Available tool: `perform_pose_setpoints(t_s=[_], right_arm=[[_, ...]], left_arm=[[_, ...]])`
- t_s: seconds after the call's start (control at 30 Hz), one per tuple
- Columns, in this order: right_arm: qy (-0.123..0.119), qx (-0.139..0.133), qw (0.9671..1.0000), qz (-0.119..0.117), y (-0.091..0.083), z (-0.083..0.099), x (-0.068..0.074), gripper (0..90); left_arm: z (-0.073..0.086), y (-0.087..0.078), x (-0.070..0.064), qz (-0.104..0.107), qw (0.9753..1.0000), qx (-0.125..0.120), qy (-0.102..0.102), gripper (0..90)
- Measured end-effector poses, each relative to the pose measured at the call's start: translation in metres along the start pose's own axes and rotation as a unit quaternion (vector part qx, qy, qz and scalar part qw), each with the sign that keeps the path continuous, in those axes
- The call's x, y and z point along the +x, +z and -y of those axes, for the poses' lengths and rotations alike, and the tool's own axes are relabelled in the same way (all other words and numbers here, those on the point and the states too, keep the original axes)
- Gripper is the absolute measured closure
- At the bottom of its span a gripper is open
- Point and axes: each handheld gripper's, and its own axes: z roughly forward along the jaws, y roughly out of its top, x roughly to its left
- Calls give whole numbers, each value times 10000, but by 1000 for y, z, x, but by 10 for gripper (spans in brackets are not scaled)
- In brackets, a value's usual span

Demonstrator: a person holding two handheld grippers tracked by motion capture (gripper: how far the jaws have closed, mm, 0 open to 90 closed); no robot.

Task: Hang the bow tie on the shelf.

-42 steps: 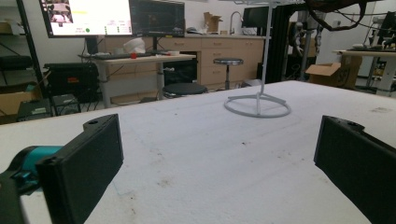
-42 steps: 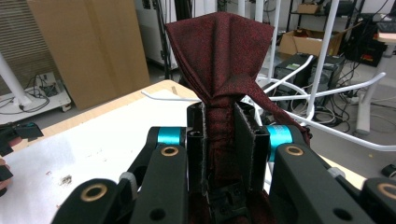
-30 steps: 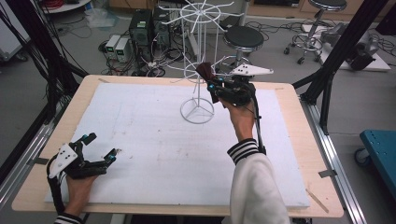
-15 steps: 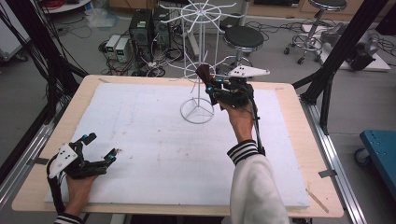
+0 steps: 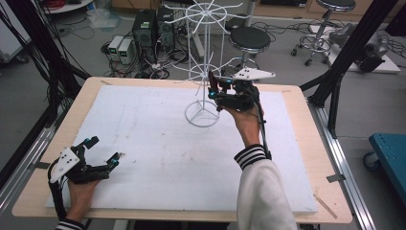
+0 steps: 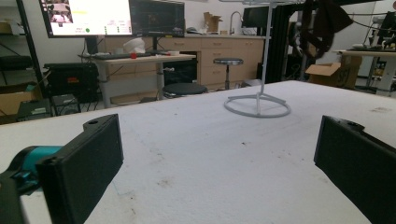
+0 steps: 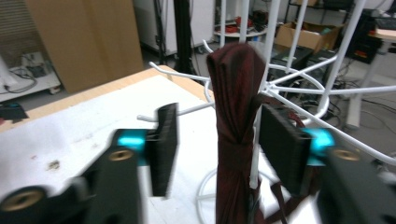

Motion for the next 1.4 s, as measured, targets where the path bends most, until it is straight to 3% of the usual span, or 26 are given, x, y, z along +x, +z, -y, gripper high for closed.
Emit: perform_pose_setpoints(t_s=[0.17,0.3,0.33,0.43,0.67,0.8,0.97,1.1,1.4], right_arm=[[-229,97,9994,252,0,-2,5,138],[-272,23,9993,256,-1,-2,5,73],[-276,-24,9992,286,-1,-2,6,7],[-370,-67,9989,291,-1,-3,9,6],[-228,-167,9994,218,-6,-3,3,6],[-125,-307,9989,336,-20,-3,-2,6],[-15,-455,9985,302,-35,0,-4,6],[15,-586,9975,400,-57,13,-7,6],[6,-618,9964,585,-87,50,-9,6]], left_arm=[[0,0,0,0,10000,0,-5,17],[0,0,0,0,10000,0,-4,17],[0,0,0,1,10000,2,-5,17],[0,0,0,-8,10000,-7,-7,17],[0,0,0,-14,10000,-13,-10,17],[0,0,1,-9,10000,0,-19,17],[0,0,0,-15,10000,-5,-15,17],[0,0,0,-2,10000,5,-8,17],[0,0,0,-8,10000,-4,-3,17]])
